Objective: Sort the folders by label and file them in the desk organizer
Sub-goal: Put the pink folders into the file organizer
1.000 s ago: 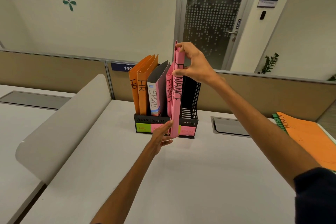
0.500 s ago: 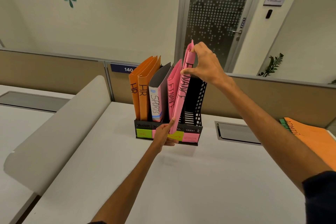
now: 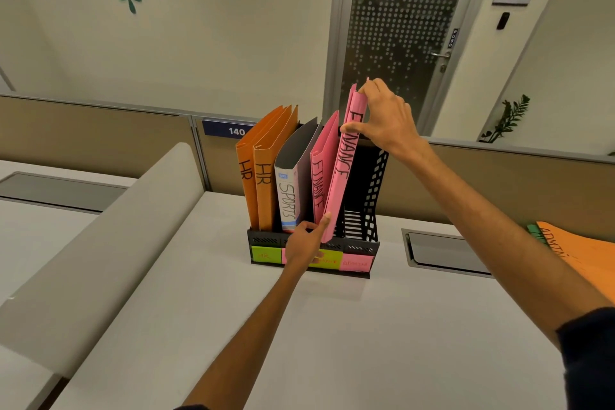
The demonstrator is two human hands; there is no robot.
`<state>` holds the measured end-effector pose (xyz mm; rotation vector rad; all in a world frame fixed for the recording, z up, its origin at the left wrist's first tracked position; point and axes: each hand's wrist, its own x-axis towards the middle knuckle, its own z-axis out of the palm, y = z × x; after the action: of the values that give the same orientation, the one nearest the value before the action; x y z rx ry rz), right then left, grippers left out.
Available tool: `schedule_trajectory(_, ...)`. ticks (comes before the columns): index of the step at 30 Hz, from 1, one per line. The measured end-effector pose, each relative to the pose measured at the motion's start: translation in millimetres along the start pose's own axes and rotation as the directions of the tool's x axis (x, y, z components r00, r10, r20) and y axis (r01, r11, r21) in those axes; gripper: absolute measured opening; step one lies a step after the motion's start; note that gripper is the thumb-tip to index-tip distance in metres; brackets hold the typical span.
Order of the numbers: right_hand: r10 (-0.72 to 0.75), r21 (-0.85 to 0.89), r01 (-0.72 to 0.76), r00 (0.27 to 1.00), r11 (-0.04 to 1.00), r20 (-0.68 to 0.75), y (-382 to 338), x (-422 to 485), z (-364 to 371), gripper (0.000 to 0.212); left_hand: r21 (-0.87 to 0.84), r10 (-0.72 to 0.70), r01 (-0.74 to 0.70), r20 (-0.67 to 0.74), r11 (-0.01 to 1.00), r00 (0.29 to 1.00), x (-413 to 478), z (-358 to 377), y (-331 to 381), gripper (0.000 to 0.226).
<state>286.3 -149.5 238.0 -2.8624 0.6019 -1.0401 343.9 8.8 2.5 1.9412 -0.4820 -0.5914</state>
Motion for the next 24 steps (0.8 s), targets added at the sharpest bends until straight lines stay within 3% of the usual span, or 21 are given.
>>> schedule_trajectory(4, -0.024, 0.012, 0.024, 1.0, 1.0, -0.014, 5, 2, 9, 0.065, 0.388, 0.242, -0.143, -0.219, 0.91, 0.945, 11, -3, -7, 0.067)
schedule_trajectory(6, -0.027, 0.04, 0.027, 1.0, 0.999, -0.014, 5, 3, 14, 0.064, 0.469, 0.291, -0.184, -0.168, 0.864, 0.942, 17, -4, -10, 0.064)
schedule_trajectory(8, -0.01, 0.085, 0.011, 1.0, 0.996, -0.013, 6, 4, 17, 0.062, 0.54, 0.251, -0.169, -0.081, 0.824, 0.965, 20, -4, -18, 0.059)
schedule_trajectory(11, 0.029, 0.131, -0.028, 1.0, 0.991, -0.009, 12, 6, 20, 0.059, 0.591, 0.201, -0.136, -0.046, 0.796, 0.979, 23, -3, -31, 0.054)
schedule_trajectory(15, 0.024, 0.149, -0.021, 0.999, 0.989, -0.021, 14, 6, 22, 0.057, 0.644, 0.242, -0.124, -0.098, 0.755, 0.965, 28, 0, -29, 0.058)
schedule_trajectory(24, 0.008, 0.187, 0.002, 0.999, 0.982, -0.052, 14, 8, 30, 0.058, 0.644, 0.218, -0.081, -0.136, 0.761, 0.966, 28, 5, -27, 0.069)
